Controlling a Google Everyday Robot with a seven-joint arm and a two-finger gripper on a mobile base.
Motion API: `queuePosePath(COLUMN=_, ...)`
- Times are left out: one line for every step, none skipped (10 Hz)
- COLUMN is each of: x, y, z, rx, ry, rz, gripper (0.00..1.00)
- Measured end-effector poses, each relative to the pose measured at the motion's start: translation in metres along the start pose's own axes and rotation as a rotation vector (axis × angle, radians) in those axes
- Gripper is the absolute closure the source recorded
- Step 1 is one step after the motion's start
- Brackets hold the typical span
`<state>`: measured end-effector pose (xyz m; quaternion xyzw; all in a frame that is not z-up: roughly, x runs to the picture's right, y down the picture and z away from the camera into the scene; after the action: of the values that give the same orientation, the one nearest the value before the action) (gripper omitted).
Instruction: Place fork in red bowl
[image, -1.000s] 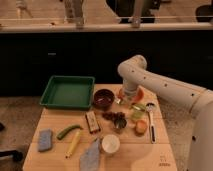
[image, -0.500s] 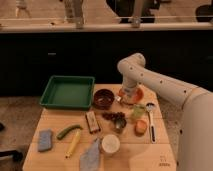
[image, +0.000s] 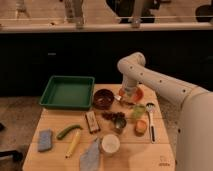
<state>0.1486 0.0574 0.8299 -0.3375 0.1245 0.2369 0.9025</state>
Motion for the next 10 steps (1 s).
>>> queuePosePath(x=-0.001, y=-0.01, z=-0.001, rx=0.006, ry=0.004, rz=0.002, gripper=1.0)
queuePosePath(x=-0.003, y=-0.016, z=-0.003, rx=0.008, ry=0.005, rz=0.003, gripper=1.0)
queuePosePath(x=-0.003, y=-0.016, z=-0.002, rx=0.007, ry=0.005, rz=0.002, gripper=1.0)
queuePosePath(x=-0.003, y=-0.016, z=-0.003, rx=0.007, ry=0.005, rz=0.003, gripper=1.0)
queuePosePath(x=-0.002, y=-0.016, z=-0.002, rx=0.007, ry=0.005, rz=0.004, gripper=1.0)
queuePosePath(x=-0.002, y=-0.016, z=-0.002, rx=0.007, ry=0.005, rz=0.005, gripper=1.0)
queuePosePath(x=-0.002, y=-0.016, z=-0.002, rx=0.007, ry=0.005, rz=0.005, gripper=1.0)
queuePosePath(x=-0.002, y=-0.016, z=-0.002, rx=0.007, ry=0.005, rz=0.005, gripper=1.0)
queuePosePath(x=-0.002, y=-0.017, z=-0.001, rx=0.006, ry=0.008, rz=0.007, gripper=1.0)
queuePosePath(x=-0.004, y=-0.02, z=0.002, rx=0.005, ry=0.015, rz=0.017, gripper=1.0)
